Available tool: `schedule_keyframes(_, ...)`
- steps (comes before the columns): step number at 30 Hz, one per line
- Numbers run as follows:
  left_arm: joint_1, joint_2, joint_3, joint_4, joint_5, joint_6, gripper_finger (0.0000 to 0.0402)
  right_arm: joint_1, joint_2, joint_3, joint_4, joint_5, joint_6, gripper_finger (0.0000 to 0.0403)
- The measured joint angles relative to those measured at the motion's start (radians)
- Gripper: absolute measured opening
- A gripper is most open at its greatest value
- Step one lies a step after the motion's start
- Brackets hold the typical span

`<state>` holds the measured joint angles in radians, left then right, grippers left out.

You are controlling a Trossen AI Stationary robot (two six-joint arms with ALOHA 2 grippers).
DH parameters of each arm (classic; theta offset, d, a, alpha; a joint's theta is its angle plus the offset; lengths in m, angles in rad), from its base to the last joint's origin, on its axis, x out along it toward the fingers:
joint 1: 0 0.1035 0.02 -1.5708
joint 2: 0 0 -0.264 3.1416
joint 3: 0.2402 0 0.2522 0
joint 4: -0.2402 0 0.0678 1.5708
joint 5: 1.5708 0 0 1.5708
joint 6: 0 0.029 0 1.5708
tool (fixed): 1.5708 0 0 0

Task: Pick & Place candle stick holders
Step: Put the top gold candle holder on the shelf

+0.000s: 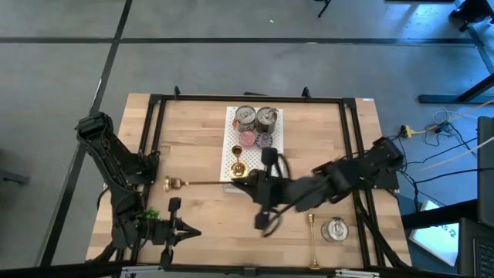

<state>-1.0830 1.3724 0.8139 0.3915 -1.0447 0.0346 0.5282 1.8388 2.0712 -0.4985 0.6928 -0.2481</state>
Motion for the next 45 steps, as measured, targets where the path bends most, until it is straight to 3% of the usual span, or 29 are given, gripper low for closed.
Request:
schedule_keyframes(4,-0.007,0.000,0.000,-0.003,0.000,-0.007,0.0002,0.006,-0.060,0.000,0.007,-0.184,0.000,0.0015)
schedule_keyframes(7,-0.009,0.000,0.000,-0.008,-0.003,-0.016,0.0005,0.008,-0.103,0.000,-0.033,-0.241,0.047,0.0015)
schedule_keyframes(11,-0.009,0.000,0.000,-0.008,-0.007,-0.022,0.0002,0.029,-0.163,-0.045,-0.090,-0.178,0.084,0.0015)
schedule_keyframes(15,-0.009,0.000,0.000,-0.008,-0.008,-0.022,0.0002,0.059,-0.244,-0.188,-0.060,-0.090,0.089,0.0015)
schedule_keyframes(20,-0.008,0.000,0.000,-0.008,-0.009,-0.022,0.0005,0.065,-0.414,-0.493,0.173,-0.056,0.092,0.0015)
schedule_keyframes(30,-0.005,0.000,0.000,-0.008,-0.013,-0.022,0.0005,-0.020,-0.748,-1.193,0.852,-0.078,0.136,0.0015)
schedule_keyframes(36,0.011,0.000,0.000,-0.008,-0.011,-0.022,0.0001,-0.048,-0.775,-1.501,1.328,-0.218,0.112,0.0015)
schedule_keyframes(40,0.022,0.010,0.000,-0.009,-0.011,-0.031,0.0005,-0.056,-0.765,-1.631,1.485,-0.252,0.139,0.0015)
schedule_keyframes(45,0.043,0.027,0.000,-0.008,-0.008,-0.038,0.0002,-0.060,-0.723,-1.694,1.655,-0.276,0.128,0.0015)
